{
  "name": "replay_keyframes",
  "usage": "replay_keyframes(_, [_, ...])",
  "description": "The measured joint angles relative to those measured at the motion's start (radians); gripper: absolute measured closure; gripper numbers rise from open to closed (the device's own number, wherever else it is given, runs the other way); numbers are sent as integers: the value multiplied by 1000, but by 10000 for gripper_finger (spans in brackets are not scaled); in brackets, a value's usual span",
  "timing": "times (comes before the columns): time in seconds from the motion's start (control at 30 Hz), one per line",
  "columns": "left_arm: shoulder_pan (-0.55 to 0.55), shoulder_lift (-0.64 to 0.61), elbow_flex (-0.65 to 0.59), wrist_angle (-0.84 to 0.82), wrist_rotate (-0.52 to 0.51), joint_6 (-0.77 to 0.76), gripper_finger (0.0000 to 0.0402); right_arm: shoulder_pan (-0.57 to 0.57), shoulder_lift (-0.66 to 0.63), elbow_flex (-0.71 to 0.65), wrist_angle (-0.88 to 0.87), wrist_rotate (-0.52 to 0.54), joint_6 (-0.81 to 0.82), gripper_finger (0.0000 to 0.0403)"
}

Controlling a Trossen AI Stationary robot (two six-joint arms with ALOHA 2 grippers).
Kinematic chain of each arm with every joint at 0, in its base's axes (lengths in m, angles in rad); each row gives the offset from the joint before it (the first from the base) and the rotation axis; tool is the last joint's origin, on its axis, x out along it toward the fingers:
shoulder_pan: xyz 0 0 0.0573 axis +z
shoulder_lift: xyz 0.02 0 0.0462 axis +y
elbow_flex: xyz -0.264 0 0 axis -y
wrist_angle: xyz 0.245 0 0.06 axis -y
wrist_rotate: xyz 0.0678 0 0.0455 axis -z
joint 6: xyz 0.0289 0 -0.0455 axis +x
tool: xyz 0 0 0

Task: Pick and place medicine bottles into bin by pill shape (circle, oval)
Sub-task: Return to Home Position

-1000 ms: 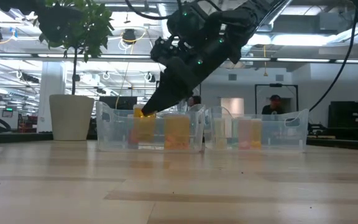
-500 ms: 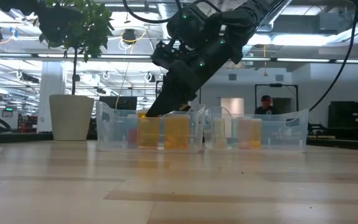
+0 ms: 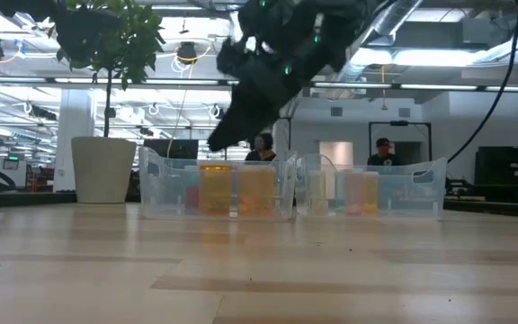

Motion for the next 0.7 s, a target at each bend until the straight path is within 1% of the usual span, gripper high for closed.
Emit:
replay_keyframes(0.1, [0, 0, 0, 24, -23, -10, 166, -7, -64, 24, -91, -1, 0, 117])
replay_keyframes(0.17, [0, 0, 0, 48, -43, -10, 166, -14, -133, 29, -131, -1, -1, 117])
replay_keyframes(0.27, [0, 0, 0, 76, -51, -11, 166, -27, -264, 30, -192, 0, -6, 117])
replay_keyframes(0.33, [0, 0, 0, 82, -39, -11, 166, -39, -363, 20, -226, -1, -9, 117])
replay_keyframes(0.47, [0, 0, 0, 51, -22, -8, 166, -67, -567, -21, -337, 0, -34, 117])
replay_keyframes(0.53, [0, 0, 0, 24, -21, -37, 166, -81, -668, -59, -383, 0, -57, 117])
replay_keyframes(0.57, [0, 0, 0, 16, -17, -71, 166, -90, -721, -95, -397, 0, -65, 117])
replay_keyframes(0.6, [0, 0, 0, 11, -16, -73, 166, -101, -774, -139, -401, 0, -63, 117])
replay_keyframes(0.7, [0, -2, 0, 23, -25, -3, 166, -141, -943, -322, -308, 1, -1, 117])
